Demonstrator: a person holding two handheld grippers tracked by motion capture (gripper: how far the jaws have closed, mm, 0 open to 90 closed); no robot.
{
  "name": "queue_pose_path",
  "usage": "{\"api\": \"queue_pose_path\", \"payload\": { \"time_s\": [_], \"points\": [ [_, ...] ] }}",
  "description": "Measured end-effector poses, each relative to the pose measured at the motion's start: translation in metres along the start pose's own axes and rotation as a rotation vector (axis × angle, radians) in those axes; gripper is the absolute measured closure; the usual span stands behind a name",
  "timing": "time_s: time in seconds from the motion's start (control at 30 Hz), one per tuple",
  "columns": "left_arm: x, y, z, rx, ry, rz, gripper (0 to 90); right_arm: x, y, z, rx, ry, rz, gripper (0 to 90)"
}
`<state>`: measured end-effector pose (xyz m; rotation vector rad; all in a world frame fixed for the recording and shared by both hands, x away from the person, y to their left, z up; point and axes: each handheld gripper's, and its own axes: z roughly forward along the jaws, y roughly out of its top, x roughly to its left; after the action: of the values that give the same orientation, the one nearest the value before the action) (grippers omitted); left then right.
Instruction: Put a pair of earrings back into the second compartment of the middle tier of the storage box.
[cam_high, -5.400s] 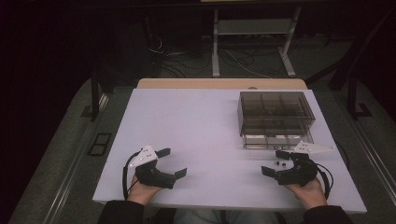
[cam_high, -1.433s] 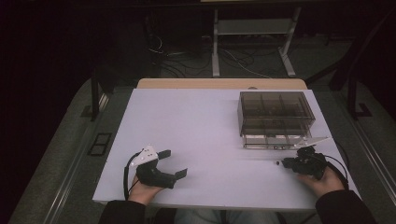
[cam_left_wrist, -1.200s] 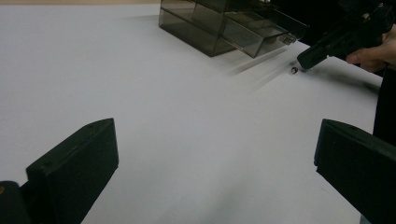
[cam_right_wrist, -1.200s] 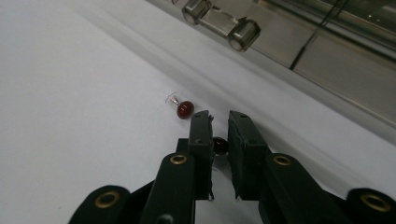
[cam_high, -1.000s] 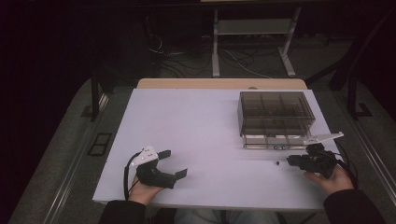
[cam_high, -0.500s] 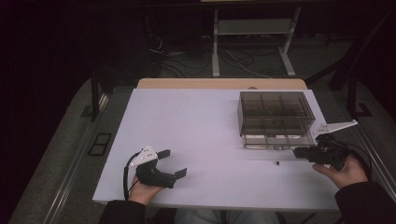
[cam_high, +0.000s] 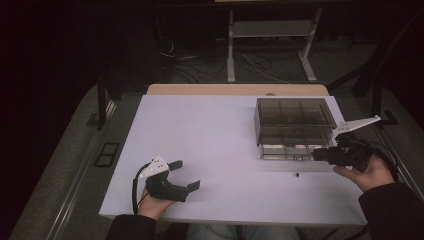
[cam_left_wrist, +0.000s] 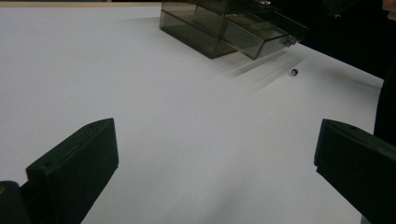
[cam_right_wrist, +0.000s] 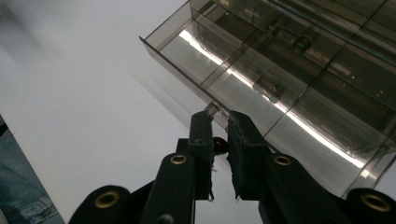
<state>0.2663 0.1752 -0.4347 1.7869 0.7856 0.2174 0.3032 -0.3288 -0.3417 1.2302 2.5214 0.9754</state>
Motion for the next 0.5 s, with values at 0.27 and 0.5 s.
{"api": "queue_pose_path", "payload": {
  "time_s": [0.27,0.5],
  "points": [
    [0.0,0.0,0.0,-0.001,0.0,0.006,0.0,0.002,0.019,0.007,0.005,0.015,-0.018,78.9],
    [0.0,0.0,0.0,-0.002,-0.003,-0.001,0.0,-0.001,0.03,0.016,-0.001,0.024,-0.016,78.9]
  ]
}}
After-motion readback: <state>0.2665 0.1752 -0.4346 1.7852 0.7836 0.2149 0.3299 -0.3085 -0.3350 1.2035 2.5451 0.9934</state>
